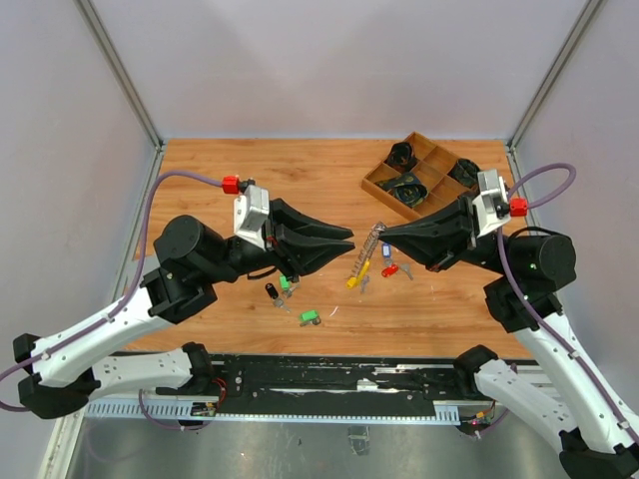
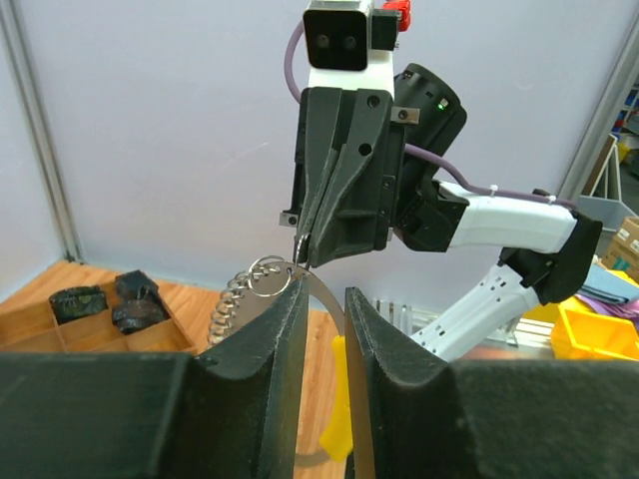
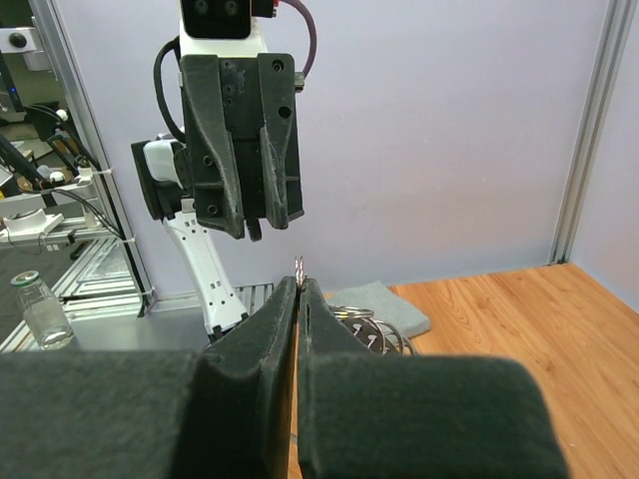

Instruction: Put the keys on the keyring

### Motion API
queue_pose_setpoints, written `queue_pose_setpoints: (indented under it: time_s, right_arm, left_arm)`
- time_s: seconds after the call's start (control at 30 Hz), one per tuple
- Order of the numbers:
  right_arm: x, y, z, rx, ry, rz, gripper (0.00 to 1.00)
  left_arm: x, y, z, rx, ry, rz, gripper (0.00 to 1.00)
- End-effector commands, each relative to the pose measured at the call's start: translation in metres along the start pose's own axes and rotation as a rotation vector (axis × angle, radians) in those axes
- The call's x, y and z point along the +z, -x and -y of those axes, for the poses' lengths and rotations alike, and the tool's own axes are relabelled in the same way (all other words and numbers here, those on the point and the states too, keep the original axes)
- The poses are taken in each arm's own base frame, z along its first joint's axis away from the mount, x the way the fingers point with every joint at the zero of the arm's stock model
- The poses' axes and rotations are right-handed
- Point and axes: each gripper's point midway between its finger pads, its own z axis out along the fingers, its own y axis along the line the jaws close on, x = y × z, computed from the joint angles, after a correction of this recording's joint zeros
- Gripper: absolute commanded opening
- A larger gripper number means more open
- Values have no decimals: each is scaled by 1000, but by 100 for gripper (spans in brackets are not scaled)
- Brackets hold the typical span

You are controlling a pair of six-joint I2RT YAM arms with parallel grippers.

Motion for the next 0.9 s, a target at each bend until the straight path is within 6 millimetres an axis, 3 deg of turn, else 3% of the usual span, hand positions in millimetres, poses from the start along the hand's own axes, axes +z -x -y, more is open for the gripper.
queue_pose_setpoints:
  time_s: [0.0, 0.5, 0.87]
  right_arm:
    - [-1, 25, -13, -81, 26, 57, 1]
    - [-2, 31, -22, -115, 70, 96, 1]
    - [-1, 26, -19, -104, 74, 78, 0]
  left_arm:
    - [7, 0, 8, 18, -61, 30, 27]
    - [17, 9, 3, 34, -47, 77, 26]
    - [26, 4, 8, 15, -93, 73, 28]
